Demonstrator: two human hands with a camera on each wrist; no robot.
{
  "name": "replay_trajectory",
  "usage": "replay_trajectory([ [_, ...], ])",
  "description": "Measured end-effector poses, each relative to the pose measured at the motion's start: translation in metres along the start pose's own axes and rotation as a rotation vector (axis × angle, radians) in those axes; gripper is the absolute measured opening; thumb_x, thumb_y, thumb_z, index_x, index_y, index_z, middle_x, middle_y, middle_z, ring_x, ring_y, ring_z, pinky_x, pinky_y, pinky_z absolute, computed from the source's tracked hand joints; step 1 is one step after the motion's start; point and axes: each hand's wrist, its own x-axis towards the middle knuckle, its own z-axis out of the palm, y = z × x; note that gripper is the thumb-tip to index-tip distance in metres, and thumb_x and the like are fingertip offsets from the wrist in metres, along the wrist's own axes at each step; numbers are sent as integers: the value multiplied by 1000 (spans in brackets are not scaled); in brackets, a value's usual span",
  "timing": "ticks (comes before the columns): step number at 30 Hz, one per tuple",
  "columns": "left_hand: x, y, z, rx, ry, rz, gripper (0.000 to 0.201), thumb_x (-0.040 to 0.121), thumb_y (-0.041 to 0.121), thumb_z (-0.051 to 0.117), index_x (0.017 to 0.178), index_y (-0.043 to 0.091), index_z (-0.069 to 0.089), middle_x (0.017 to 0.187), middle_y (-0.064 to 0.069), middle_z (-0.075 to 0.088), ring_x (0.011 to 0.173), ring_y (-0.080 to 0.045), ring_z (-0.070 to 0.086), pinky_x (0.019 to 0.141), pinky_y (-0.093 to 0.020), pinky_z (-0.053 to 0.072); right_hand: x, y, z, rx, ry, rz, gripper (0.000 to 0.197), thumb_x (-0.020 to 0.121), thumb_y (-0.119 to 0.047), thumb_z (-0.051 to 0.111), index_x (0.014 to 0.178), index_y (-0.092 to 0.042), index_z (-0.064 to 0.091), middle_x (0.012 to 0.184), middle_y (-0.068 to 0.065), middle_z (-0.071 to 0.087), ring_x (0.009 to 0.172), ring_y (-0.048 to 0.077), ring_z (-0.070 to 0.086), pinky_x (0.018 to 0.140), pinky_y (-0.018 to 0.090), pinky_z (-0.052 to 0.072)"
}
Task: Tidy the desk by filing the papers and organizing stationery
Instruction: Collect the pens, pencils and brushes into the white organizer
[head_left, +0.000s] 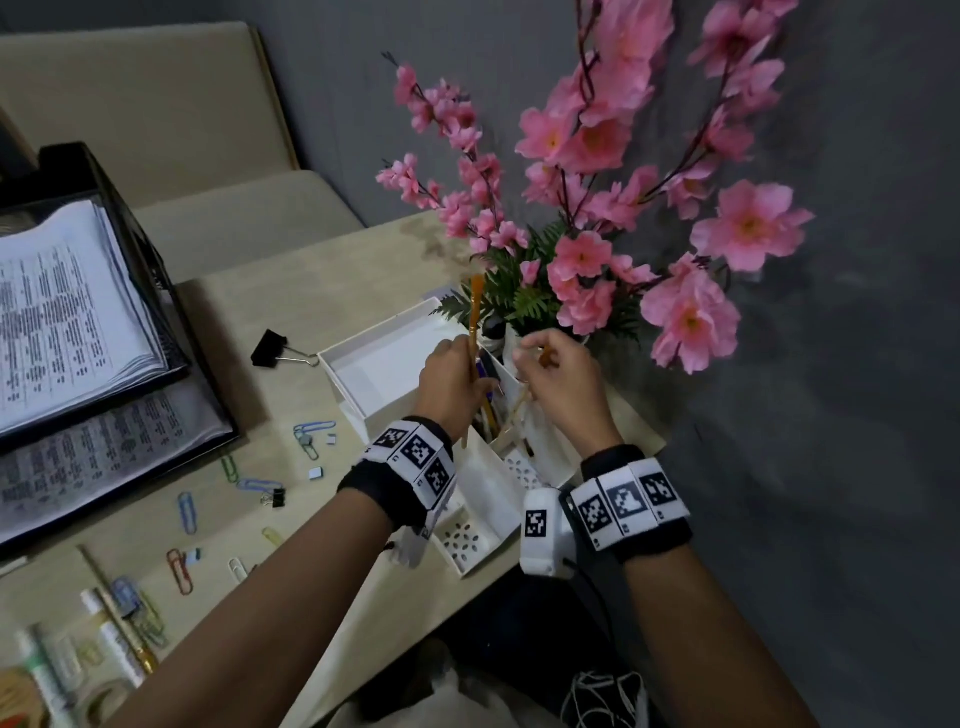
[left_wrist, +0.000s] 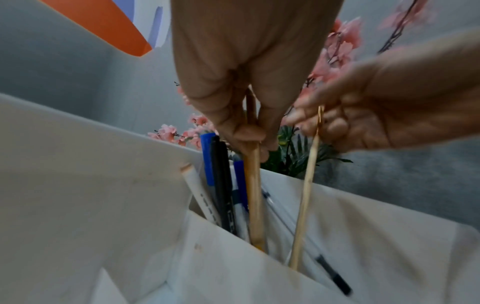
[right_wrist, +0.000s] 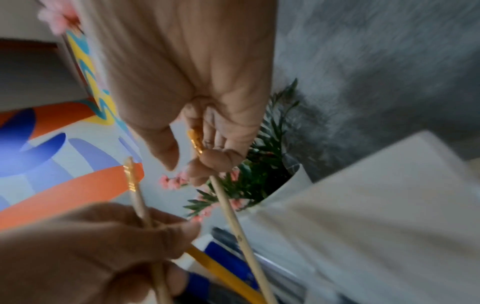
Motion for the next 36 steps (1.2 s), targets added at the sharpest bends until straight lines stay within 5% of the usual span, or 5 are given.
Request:
replay_trajectory([
  [8,-14,-5,10,165,-122,270,23,88,12,52,108,0,53,107,-18,47,84,-36,55,79,-45,46,-6,-25,-5,81,60,-124,15,91,-15,55,77,-10,57,63,-4,52,60,9,49,60,17,41],
  [15,-13,-13,10,211,-116,236,20,92,15,47,101,2,59,105,-15,55,90,-34,57,70,-32,37,-26,-15,-33,41,471,-152,24,93,-21,49,87,0,60,77,10,59,73,19,54,62,12,38],
  [23,-11,-3,28,67,-182,197,17,86,17,59,96,4,62,102,-16,60,95,-32,57,82,-39,48,-39,-5,-45,10,633,-72,33,82,-27,42,81,0,61,71,16,65,70,38,63,70,53,51],
  [29,-3,-3,29,-50,-93,119,11,86,13,54,89,4,60,92,-16,69,87,-33,63,75,-34,48,-46,3,-58,183,830,79,30,93,-21,45,65,-30,45,48,-9,55,37,9,49,55,42,47],
  [36,-1,-6,23,-128,59,-24,23,88,10,50,106,1,38,91,-25,63,79,-41,61,67,-42,50,-52,20,-54,21,673,181,28,94,-21,47,67,-14,46,50,0,54,39,5,53,60,33,45],
])
